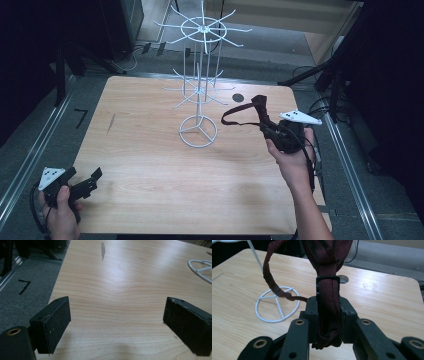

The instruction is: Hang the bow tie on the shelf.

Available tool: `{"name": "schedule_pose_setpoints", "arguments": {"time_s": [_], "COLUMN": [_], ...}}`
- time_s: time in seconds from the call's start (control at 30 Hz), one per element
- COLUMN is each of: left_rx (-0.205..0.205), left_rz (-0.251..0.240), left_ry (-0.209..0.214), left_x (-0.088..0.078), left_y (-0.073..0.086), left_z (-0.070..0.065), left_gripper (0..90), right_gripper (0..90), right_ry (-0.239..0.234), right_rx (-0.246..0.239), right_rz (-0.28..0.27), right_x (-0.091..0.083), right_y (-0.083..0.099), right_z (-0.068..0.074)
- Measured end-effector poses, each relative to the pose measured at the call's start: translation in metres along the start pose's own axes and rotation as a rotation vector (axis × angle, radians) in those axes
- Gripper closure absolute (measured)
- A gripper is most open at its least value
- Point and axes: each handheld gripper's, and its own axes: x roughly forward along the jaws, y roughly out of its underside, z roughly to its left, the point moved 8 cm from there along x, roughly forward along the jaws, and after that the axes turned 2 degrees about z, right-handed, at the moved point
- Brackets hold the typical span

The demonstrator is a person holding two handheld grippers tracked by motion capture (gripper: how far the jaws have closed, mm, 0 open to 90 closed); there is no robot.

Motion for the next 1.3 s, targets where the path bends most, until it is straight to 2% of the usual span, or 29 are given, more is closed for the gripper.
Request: {"name": "schedule_pose_setpoints", "arguments": {"time_s": [0.2, 0.47, 0.77, 1.3], "left_rx": [0.001, 0.005, 0.002, -0.002], "left_rz": [0.001, 0.001, 0.001, -0.001], "left_ry": [-0.003, -0.003, -0.002, -0.001], "left_x": [0.0, 0.0, 0.0, 0.0], "left_y": [0.0, 0.0, 0.0, 0.0], "left_z": [0.0, 0.0, 0.0, 0.0], "left_gripper": [8.3, 8.3, 8.3, 8.3], "right_gripper": [74.1, 74.0, 74.0, 74.0], "right_ry": [-0.03, -0.058, -0.078, -0.098], "right_rx": [-0.016, -0.061, -0.056, -0.058], "right_rz": [-0.009, -0.02, -0.016, 0.027], "right_x": [-0.007, -0.01, 0.001, 0.03], "right_y": [-0.005, -0.01, -0.014, -0.019], "right_z": [0.009, 0.022, 0.031, 0.049]}}
